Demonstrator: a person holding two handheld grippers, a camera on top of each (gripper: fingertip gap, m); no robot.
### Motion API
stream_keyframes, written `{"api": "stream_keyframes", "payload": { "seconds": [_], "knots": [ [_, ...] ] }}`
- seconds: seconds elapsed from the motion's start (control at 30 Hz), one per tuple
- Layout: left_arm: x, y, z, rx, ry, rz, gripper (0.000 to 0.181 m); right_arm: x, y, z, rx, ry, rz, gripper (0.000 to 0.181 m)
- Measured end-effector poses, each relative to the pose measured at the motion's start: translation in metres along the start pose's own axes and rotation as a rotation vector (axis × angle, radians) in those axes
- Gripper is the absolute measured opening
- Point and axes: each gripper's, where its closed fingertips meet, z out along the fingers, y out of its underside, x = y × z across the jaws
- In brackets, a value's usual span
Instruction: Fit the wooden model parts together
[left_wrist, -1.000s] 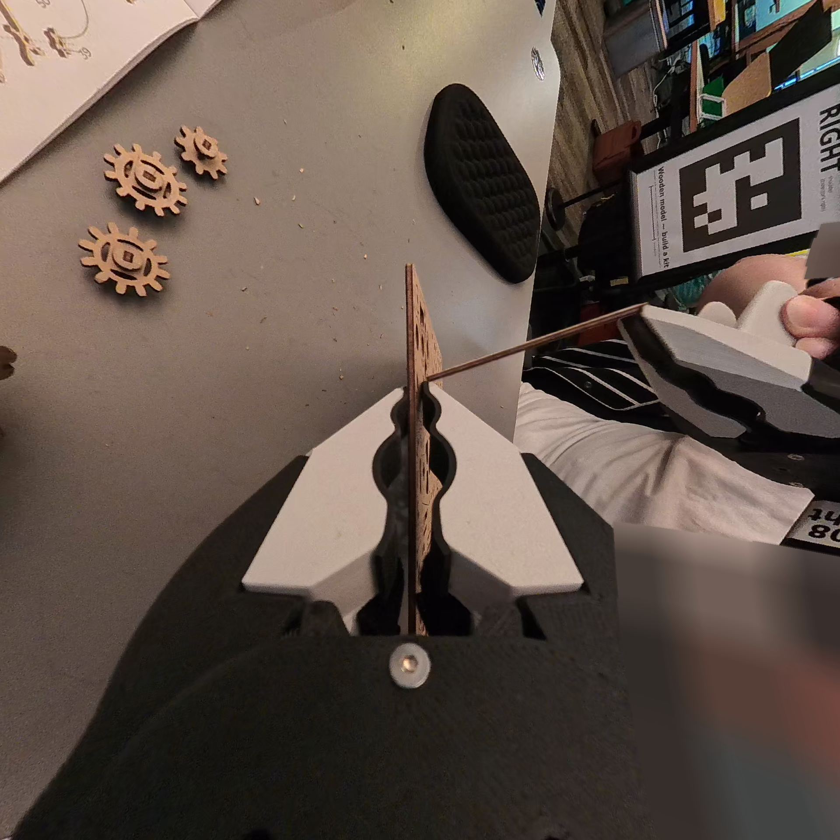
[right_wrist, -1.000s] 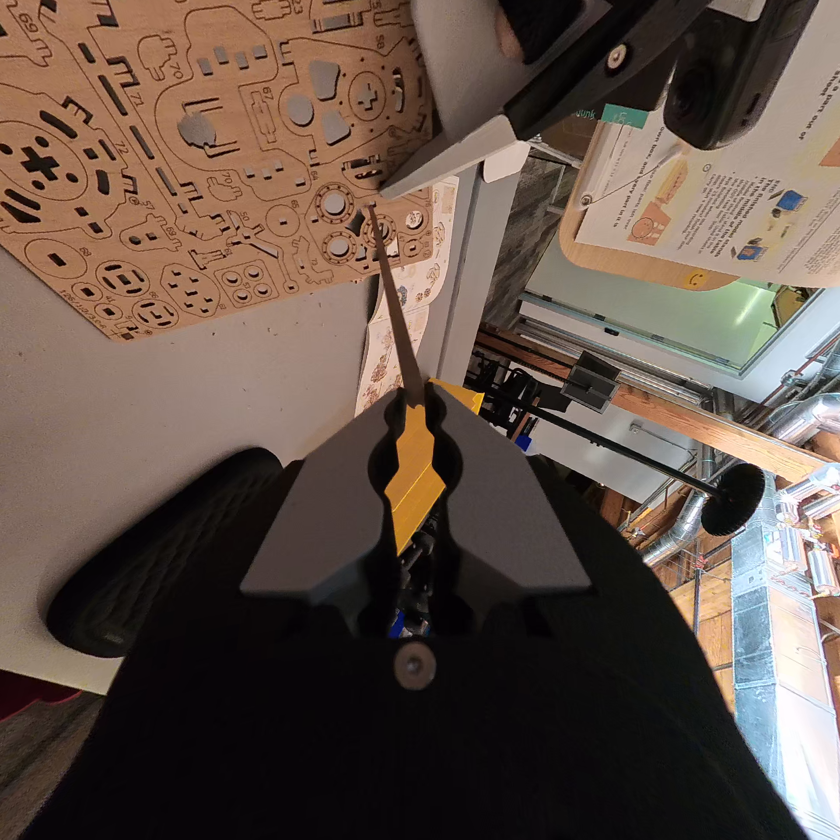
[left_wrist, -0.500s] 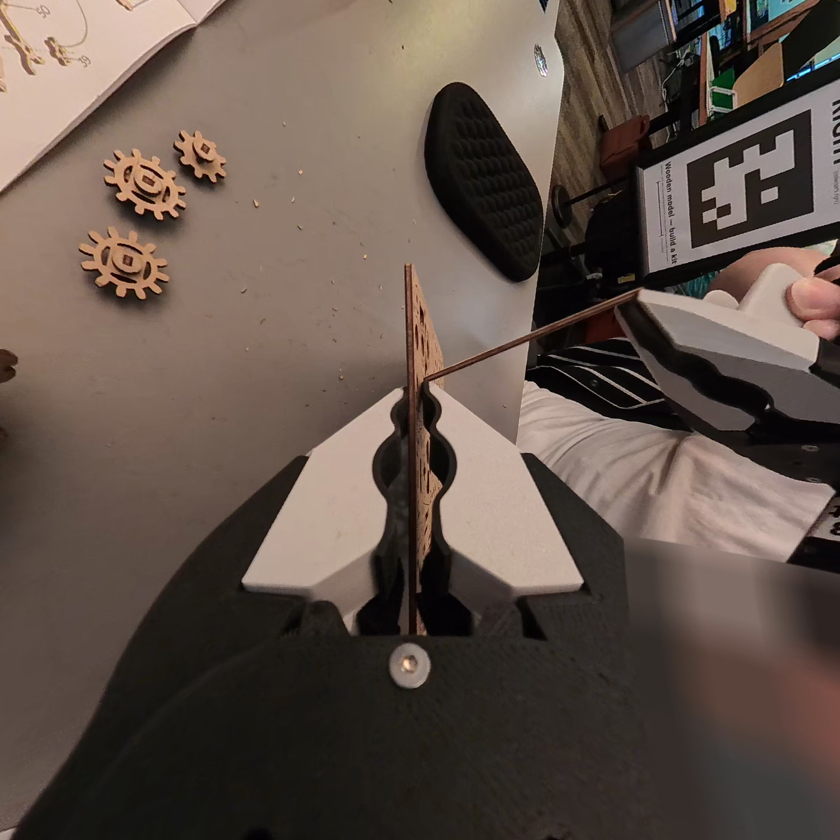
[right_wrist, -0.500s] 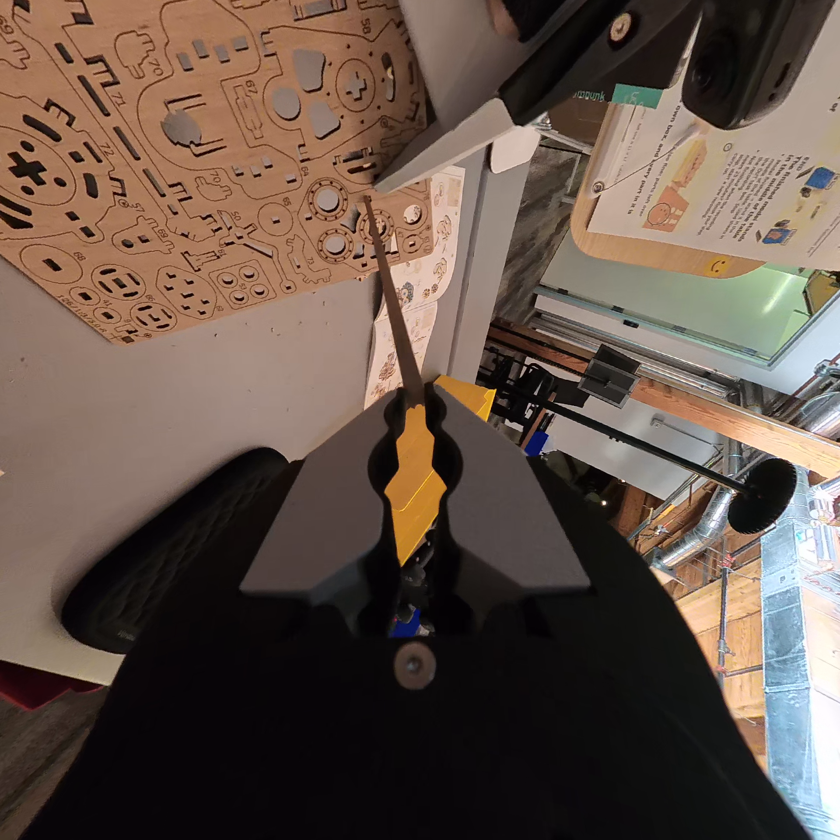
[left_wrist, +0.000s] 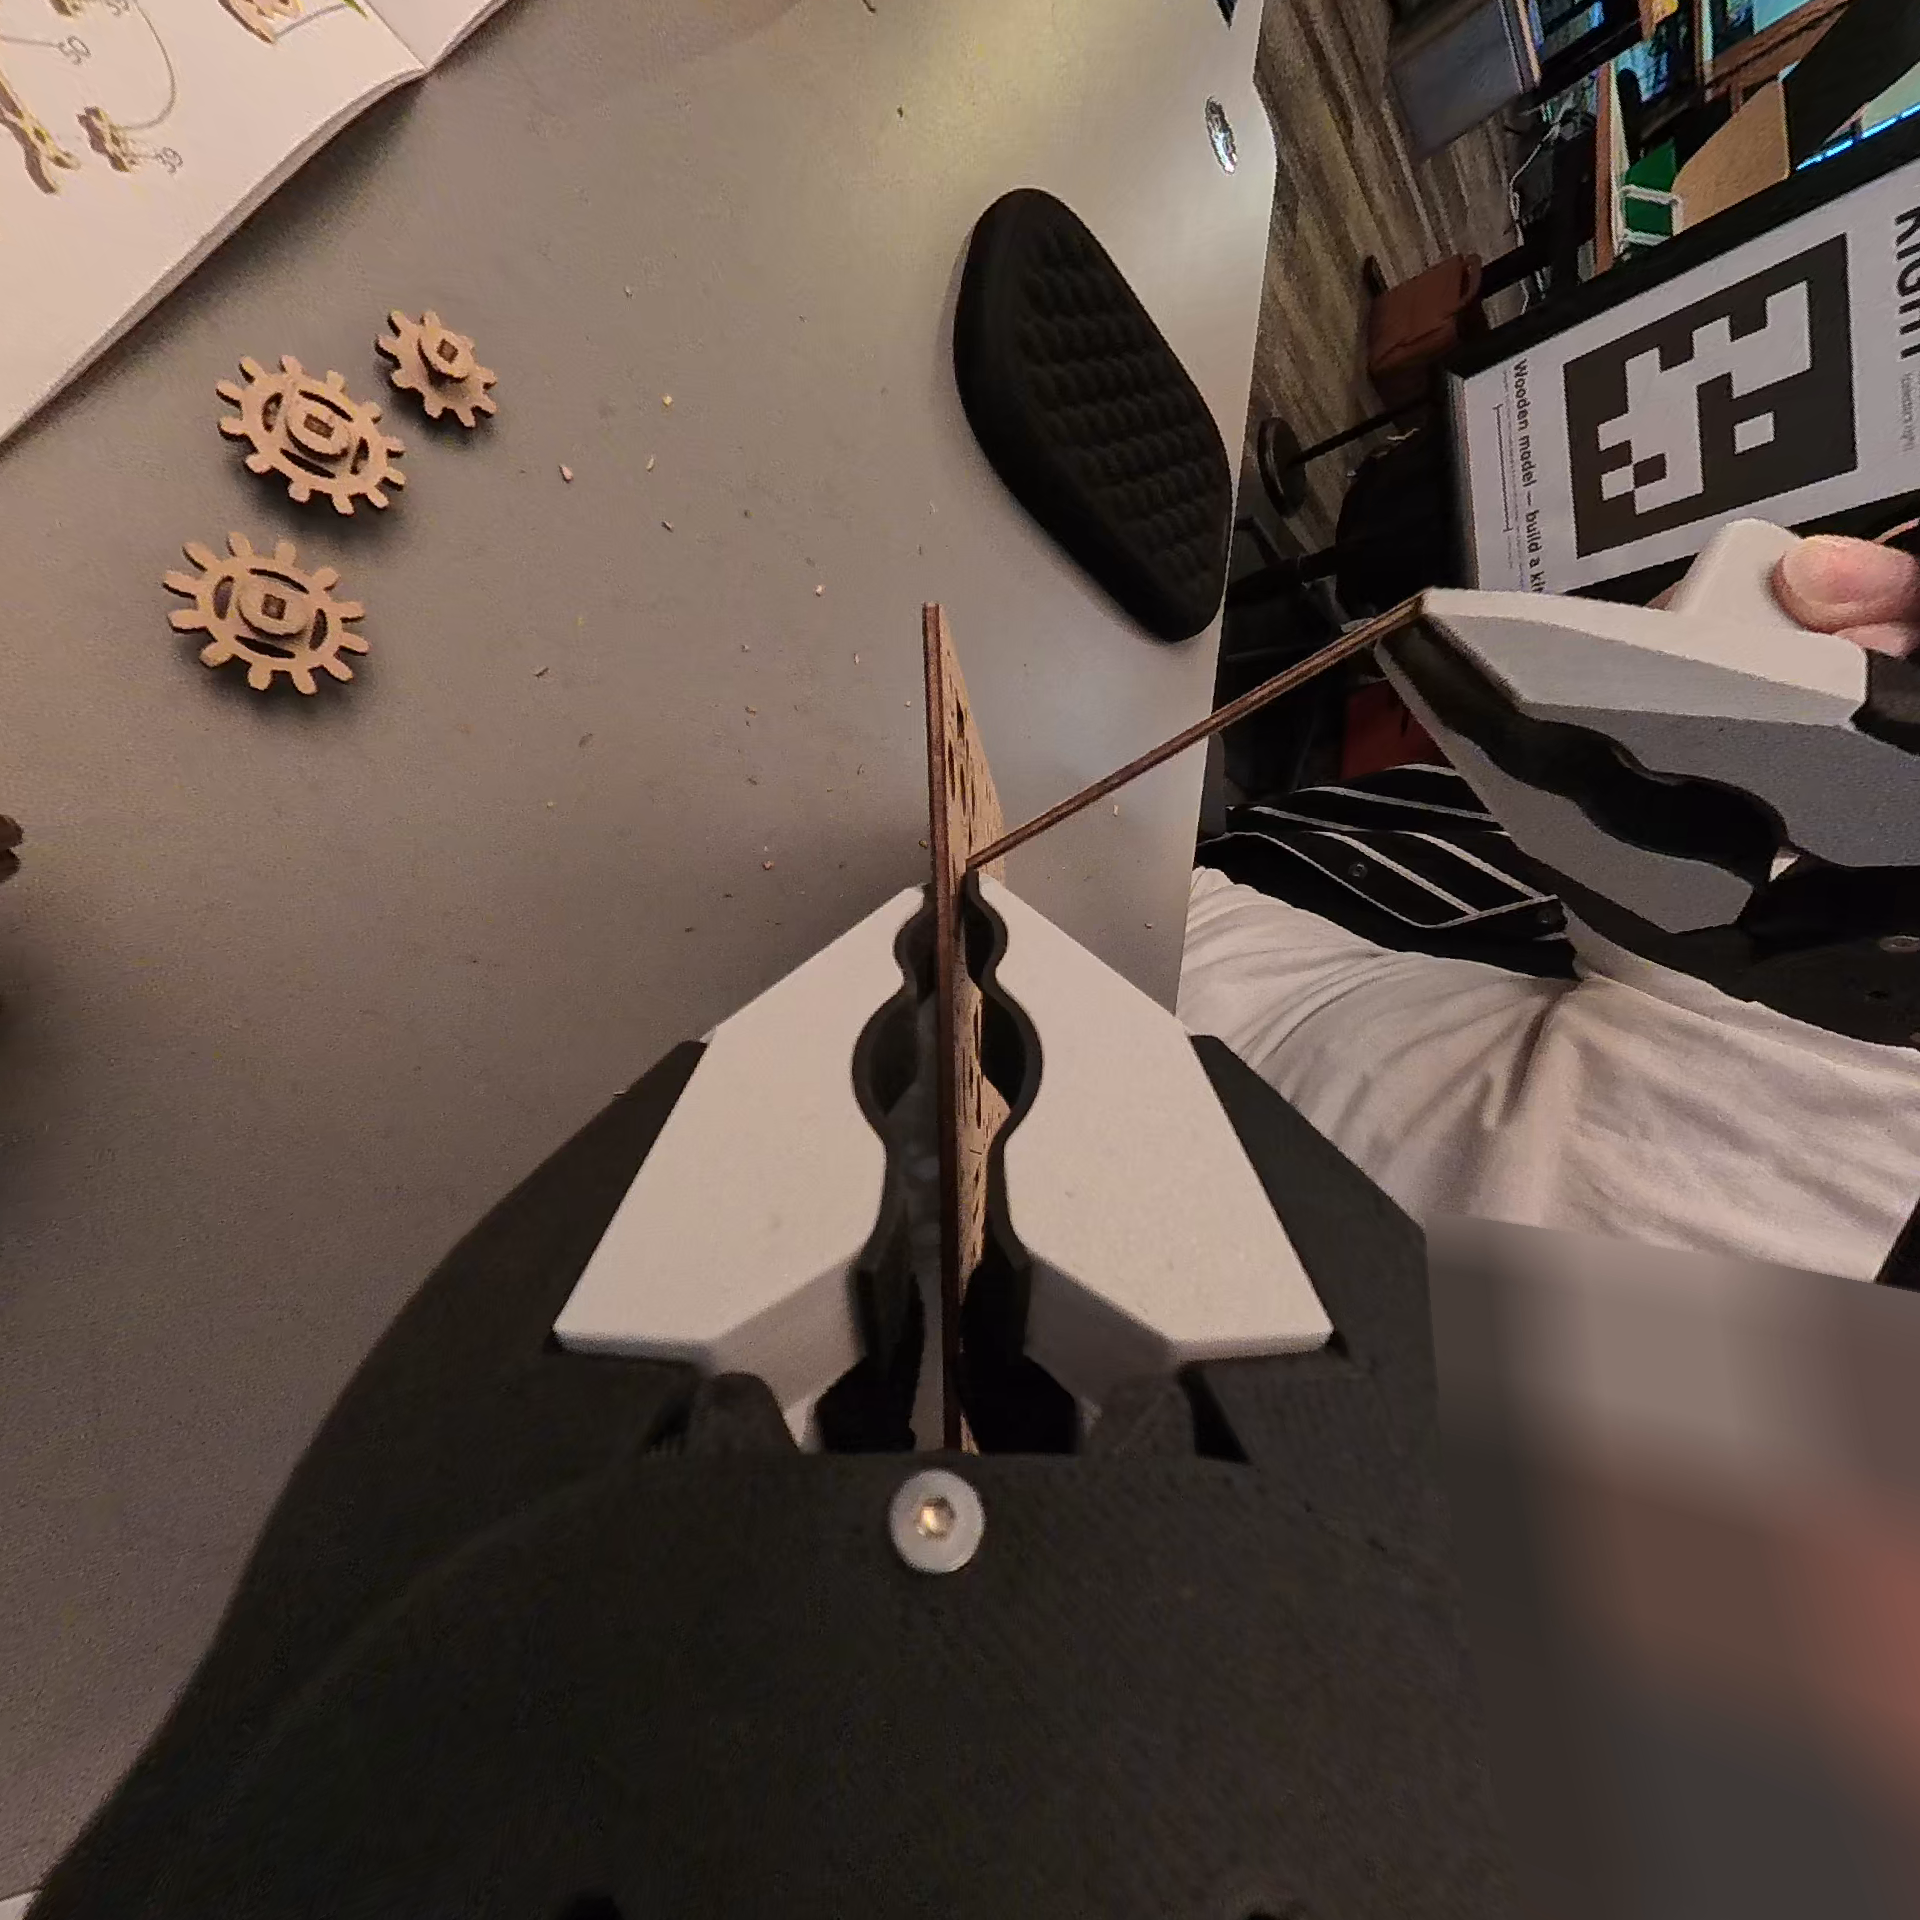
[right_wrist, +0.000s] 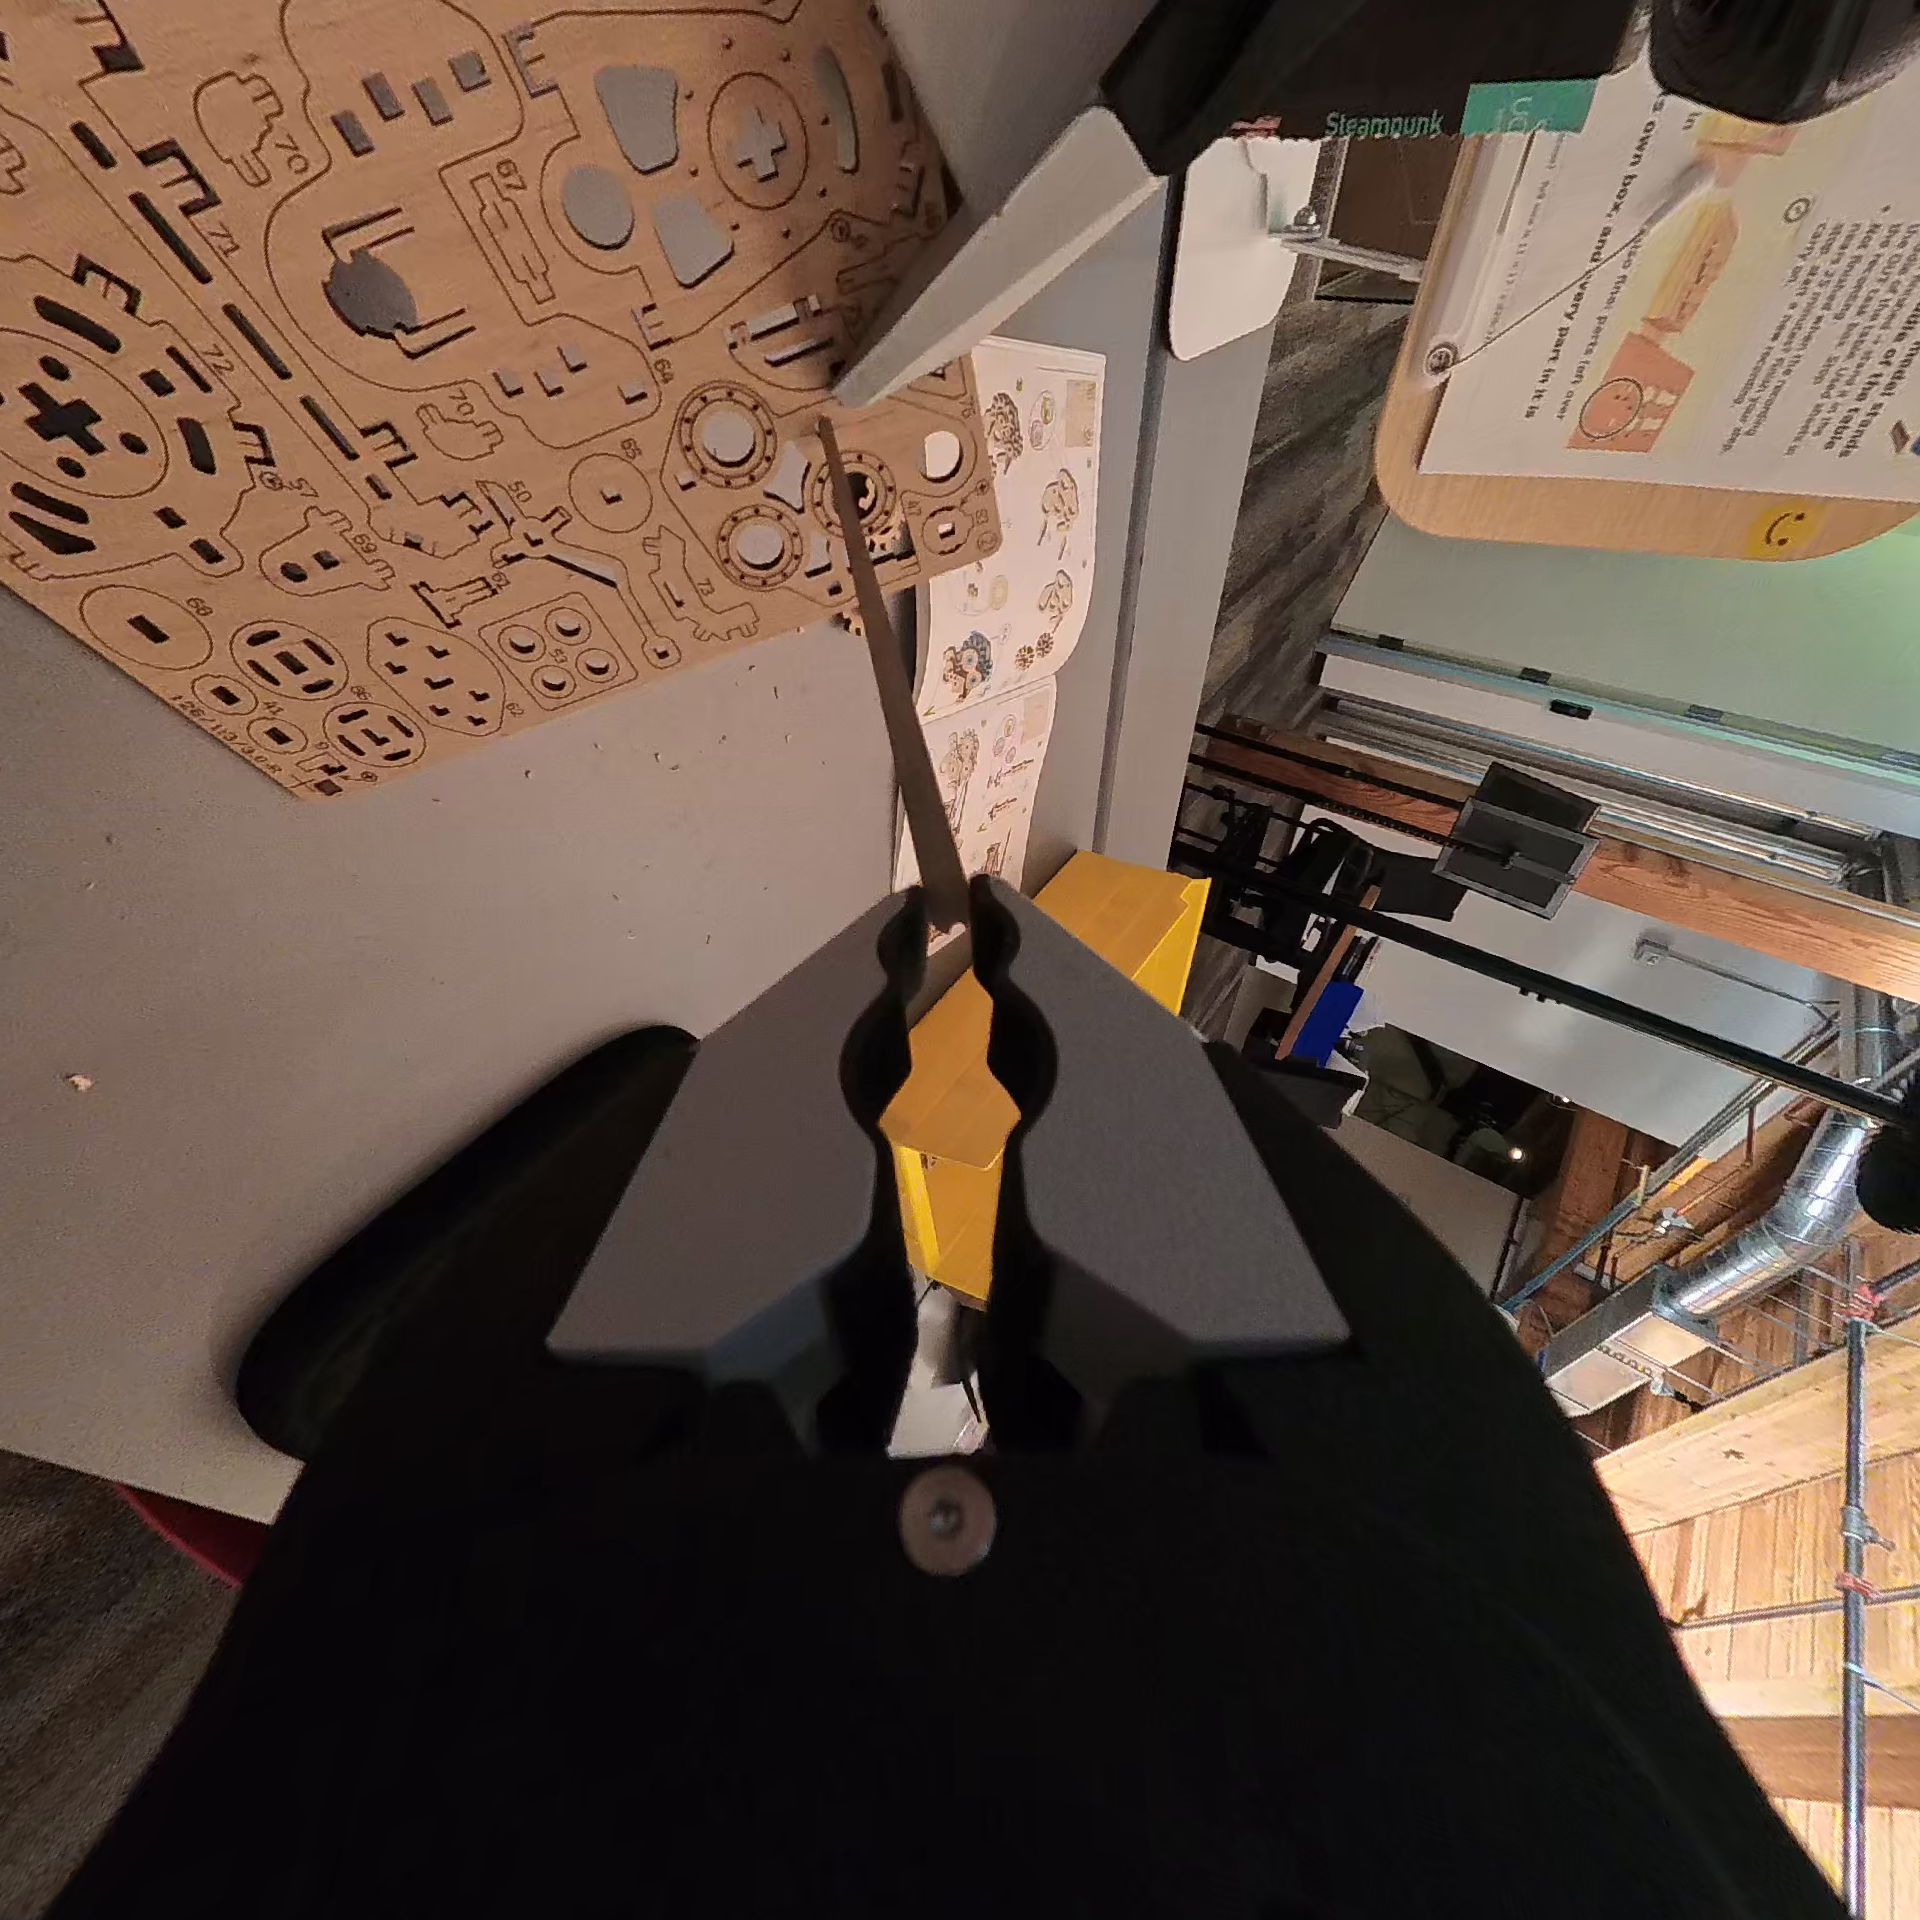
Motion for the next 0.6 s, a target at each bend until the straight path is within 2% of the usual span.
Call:
{"api": "stream_keyframes", "payload": {
  "seconds": [0.37, 0.6],
  "knots": [
    [0.001, -0.001, 0.000, 0.004, -0.012, 0.001, 0.002, -0.001, -0.003, -0.006, -0.095, 0.062, -0.137, 0.008],
    [-0.001, -0.001, 0.000, 0.009, -0.025, -0.010, 0.003, -0.002, -0.020, -0.020, -0.154, 0.121, -0.255, 0.007]
  ]
}}
